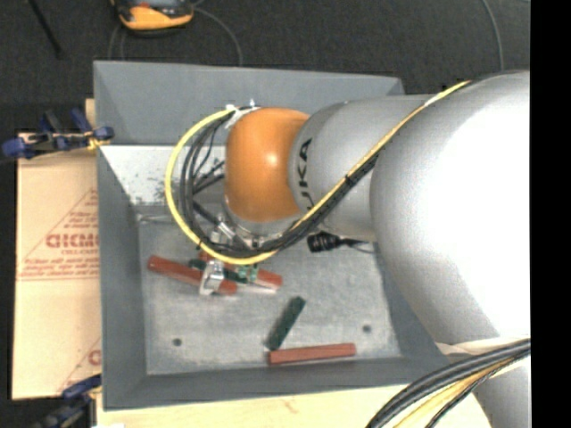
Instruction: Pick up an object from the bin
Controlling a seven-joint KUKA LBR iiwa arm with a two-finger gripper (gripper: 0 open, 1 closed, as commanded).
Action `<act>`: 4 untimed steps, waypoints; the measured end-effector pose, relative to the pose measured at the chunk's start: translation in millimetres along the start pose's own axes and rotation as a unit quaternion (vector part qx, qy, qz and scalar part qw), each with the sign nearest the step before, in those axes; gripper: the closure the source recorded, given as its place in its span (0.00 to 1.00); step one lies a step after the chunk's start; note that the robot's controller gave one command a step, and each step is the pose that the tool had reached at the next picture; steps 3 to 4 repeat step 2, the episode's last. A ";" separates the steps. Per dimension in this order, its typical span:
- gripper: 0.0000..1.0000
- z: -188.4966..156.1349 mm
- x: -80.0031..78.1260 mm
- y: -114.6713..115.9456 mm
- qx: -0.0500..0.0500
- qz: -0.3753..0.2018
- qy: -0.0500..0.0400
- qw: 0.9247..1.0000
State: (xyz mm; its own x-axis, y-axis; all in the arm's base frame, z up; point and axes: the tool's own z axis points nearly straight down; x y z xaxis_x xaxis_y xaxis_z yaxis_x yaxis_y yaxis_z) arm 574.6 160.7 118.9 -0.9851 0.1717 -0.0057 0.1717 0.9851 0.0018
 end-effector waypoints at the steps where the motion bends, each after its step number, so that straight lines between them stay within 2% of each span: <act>1: 1.00 -27.4 6.0 8.1 0.001 0.011 0.003 1.000; 2: 1.00 -102.2 22.2 -23.2 0.001 0.004 0.002 1.000; 4: 1.00 -102.2 22.2 -23.2 0.001 0.004 0.002 1.000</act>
Offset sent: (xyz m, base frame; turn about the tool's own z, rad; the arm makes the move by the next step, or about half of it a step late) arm -0.0274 -0.0176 0.1019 0.0087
